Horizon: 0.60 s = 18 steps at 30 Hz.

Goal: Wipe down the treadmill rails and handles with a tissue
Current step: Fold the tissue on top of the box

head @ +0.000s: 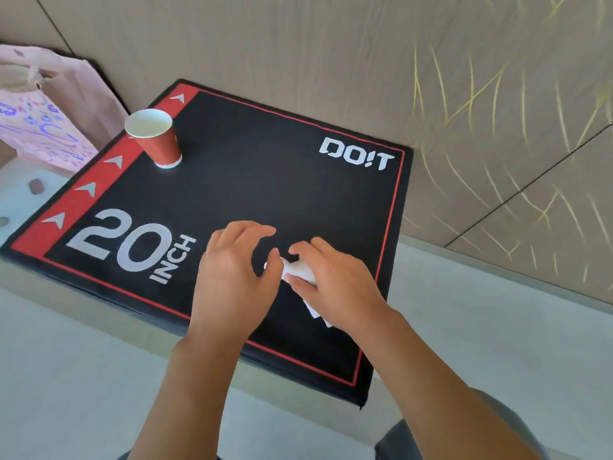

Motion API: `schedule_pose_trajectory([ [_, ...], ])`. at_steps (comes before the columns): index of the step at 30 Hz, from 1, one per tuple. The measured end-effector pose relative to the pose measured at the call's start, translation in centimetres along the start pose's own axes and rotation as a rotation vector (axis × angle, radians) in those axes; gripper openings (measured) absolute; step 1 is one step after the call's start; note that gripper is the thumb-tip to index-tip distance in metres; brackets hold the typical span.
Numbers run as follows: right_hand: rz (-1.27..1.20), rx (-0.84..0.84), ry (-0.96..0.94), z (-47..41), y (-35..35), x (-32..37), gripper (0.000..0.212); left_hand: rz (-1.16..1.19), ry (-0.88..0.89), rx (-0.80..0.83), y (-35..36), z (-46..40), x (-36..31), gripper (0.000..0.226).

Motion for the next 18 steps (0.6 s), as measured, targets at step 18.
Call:
schedule_pose_trajectory([
  [18, -0.146, -0.067, -0.039, -2.2, 2.0, -0.2, 0.043, 0.176, 0.032, 0.106, 3.0, -1.3, 4.6, 0.032],
])
Point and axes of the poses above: each hand's wrist, its own z-axis away from the middle knuckle, its own y-axis out of the palm, x = y × z, the point moved 5 cm from there along -z, towards the middle knuckle, and after that the axes turned 12 degrees about z, right-handed, at the moved point
